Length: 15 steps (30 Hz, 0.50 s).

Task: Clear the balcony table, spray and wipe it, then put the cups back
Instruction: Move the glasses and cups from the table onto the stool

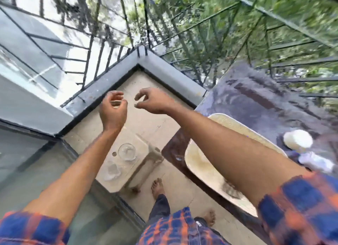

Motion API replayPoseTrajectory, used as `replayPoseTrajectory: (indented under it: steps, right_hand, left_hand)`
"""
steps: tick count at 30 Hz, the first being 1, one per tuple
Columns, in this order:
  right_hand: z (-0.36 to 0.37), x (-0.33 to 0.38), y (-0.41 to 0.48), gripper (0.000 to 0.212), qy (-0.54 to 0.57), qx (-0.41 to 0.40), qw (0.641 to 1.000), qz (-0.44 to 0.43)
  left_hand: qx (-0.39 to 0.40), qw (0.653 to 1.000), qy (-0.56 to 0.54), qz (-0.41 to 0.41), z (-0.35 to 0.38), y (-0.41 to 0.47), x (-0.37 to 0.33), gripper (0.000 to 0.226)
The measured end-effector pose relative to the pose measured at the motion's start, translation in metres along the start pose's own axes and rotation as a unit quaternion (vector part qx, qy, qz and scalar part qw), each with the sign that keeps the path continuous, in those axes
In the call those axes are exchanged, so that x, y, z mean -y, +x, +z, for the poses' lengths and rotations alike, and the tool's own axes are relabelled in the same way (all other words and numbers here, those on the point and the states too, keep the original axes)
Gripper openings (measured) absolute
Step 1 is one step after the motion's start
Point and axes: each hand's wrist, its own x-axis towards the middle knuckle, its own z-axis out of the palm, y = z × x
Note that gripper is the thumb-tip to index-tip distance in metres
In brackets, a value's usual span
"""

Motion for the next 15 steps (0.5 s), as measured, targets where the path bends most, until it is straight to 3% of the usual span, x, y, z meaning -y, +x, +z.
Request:
replayPoseTrajectory:
  steps: [6,12,15]
  right_hand:
    - [-0.137,-0.063,-0.123,0.032,-0.051,-0.122,0.991,0.007]
    - [-0.212,-0.207,-0.276,0.023,-0.002,-0.277,0.954,0.11]
    - [-0.21,-0.284,-0.353,0.016,0.038,-0.308,0.933,0.182]
  left_hand:
    - [0.095,0.975,-0.056,0.192,0.105,-0.054,-0.155,0.022]
    - [0.249,0.9,-0.049,0.355,0.207,-0.165,-0.246,0.015]
    - [0.302,0.861,-0.014,0.409,0.248,-0.224,-0.265,0.014]
